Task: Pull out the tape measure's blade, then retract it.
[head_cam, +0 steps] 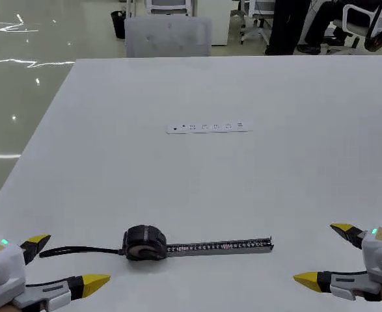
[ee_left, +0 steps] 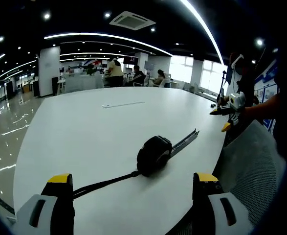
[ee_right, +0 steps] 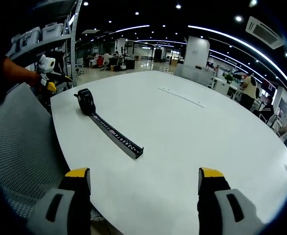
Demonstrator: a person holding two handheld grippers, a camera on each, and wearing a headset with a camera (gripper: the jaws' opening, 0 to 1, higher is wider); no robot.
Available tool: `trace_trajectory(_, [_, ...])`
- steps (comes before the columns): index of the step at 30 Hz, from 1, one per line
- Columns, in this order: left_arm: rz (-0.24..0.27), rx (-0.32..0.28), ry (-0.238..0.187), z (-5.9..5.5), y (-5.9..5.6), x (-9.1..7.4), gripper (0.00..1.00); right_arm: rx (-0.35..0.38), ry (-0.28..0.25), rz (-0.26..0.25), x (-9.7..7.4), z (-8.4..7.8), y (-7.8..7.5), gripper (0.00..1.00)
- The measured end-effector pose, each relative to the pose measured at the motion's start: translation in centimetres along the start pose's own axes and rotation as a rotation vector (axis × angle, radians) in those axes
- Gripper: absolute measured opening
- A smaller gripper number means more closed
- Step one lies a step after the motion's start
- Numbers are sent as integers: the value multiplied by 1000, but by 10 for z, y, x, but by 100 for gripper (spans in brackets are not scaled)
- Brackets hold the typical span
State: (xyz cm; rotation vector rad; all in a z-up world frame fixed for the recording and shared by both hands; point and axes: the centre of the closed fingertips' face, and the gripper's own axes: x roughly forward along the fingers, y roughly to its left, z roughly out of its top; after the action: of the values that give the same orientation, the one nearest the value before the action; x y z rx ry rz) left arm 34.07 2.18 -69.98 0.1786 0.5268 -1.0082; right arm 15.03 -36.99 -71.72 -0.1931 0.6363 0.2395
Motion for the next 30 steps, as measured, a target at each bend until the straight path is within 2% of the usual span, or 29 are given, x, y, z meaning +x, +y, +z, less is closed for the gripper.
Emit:
trace_trajectory(5, [-4, -13, 8, -2, 1, 2, 100, 24, -4, -3, -4, -5, -1, 97])
trace_trajectory(11, [-14, -24, -2, 4, 0, 2, 100, 20, 0, 1, -5, -5, 0, 99])
trace_trajectory(18, [-23, -46, -1, 2, -4, 2, 100, 22, 17, 5, -5, -6, 2, 97])
trace_trajectory(22, [-27, -31, -16, 1, -5, 3, 98, 12, 23, 10, -6, -9, 4, 98])
trace_trajectory(25, [-22, -31, -8, 0, -5, 3, 98, 23, 27, 11, -7, -11, 6, 99])
trace_trajectory(26, [-19, -34, -20, 3, -5, 3, 98, 25, 27, 10, -8, -12, 6, 99])
trace_trajectory(30, [-13, -31, -11, 5, -9, 6, 100, 31, 25, 12, -12, -16, 5, 100])
